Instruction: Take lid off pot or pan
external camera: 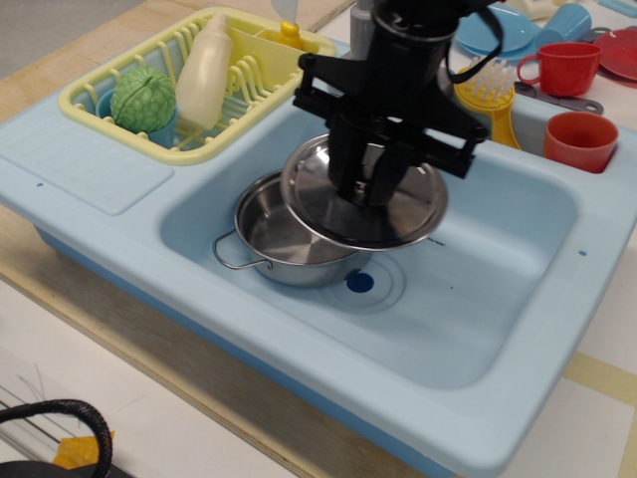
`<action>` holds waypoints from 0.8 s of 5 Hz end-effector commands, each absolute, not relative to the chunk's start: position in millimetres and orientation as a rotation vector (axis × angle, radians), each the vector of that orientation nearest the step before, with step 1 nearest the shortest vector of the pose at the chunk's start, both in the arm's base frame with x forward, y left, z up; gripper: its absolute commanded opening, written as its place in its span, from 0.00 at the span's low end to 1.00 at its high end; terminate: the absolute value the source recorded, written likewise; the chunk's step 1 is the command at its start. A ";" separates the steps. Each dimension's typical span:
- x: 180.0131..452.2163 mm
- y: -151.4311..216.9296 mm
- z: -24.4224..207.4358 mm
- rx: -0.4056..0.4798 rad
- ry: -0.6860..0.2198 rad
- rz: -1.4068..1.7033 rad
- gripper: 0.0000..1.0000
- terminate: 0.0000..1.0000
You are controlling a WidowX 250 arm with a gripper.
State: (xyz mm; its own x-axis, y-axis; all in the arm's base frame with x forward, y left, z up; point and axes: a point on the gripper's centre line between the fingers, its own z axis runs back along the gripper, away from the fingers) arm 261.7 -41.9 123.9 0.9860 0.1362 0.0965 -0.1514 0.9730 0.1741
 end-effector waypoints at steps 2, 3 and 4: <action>241.1 -76.1 103.0 0.062 -0.080 0.205 0.00 0.00; 236.5 -79.2 95.1 0.040 -0.062 0.219 0.00 0.00; 233.8 -82.5 89.5 0.021 -0.050 0.225 0.00 1.00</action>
